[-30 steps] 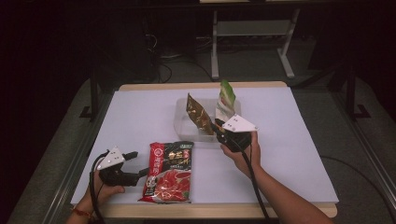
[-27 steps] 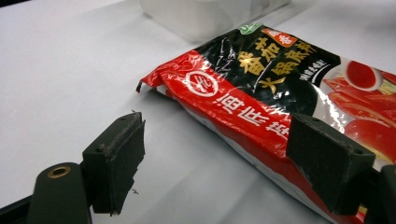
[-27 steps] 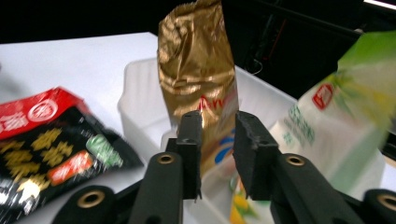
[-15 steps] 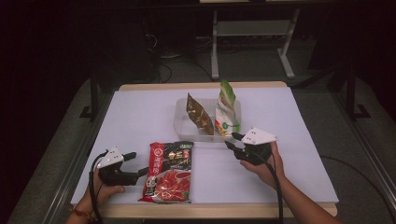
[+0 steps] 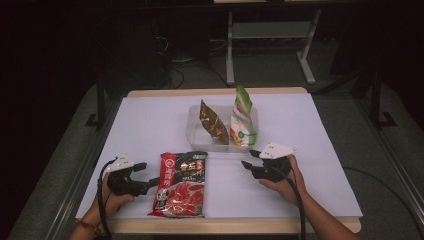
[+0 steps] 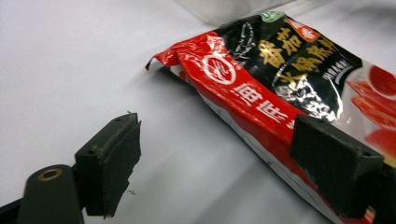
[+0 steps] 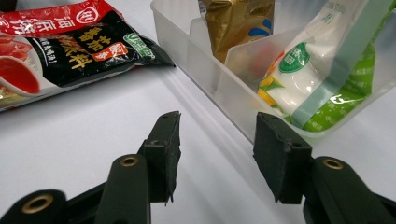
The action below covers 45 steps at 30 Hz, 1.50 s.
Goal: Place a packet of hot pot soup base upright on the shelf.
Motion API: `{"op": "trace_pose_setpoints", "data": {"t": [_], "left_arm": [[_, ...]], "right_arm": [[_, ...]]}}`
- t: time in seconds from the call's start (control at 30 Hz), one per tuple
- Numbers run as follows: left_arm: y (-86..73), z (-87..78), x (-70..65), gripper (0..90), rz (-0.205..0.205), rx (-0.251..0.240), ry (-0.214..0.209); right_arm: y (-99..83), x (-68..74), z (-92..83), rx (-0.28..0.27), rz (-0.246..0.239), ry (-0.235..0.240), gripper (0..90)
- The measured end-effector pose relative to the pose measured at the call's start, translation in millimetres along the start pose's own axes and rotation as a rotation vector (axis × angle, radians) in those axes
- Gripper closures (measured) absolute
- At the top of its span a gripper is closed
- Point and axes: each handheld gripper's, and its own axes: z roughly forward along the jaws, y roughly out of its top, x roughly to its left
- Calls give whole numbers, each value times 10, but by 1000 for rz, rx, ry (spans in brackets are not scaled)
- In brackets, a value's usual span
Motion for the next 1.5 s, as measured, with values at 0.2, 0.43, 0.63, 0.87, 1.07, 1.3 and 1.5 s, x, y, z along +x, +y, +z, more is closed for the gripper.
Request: {"op": "trace_pose_setpoints", "data": {"t": [0.2,0.43,0.63,0.87,1.07,1.3,1.5], "left_arm": [[131,119,48,154,-28,47,-36],[300,402,82,148,-43,101,-70],[360,580,44,122,-35,126,-56],[435,699,5,84,-22,141,-49],[456,735,-62,89,-14,160,6],[443,676,-11,342,-67,124,4],[400,623,105,629,-140,103,-79]], "right_arm": [[-22,-10,-109,20,-11,22,465],[-206,-116,-367,46,-11,37,428],[-375,-303,-594,18,11,-7,413],[-449,-398,-661,-23,81,-14,410],[-449,-366,-578,-7,83,10,404],[-473,-352,-540,8,88,30,402],[-488,-353,-521,15,93,32,399]]}}
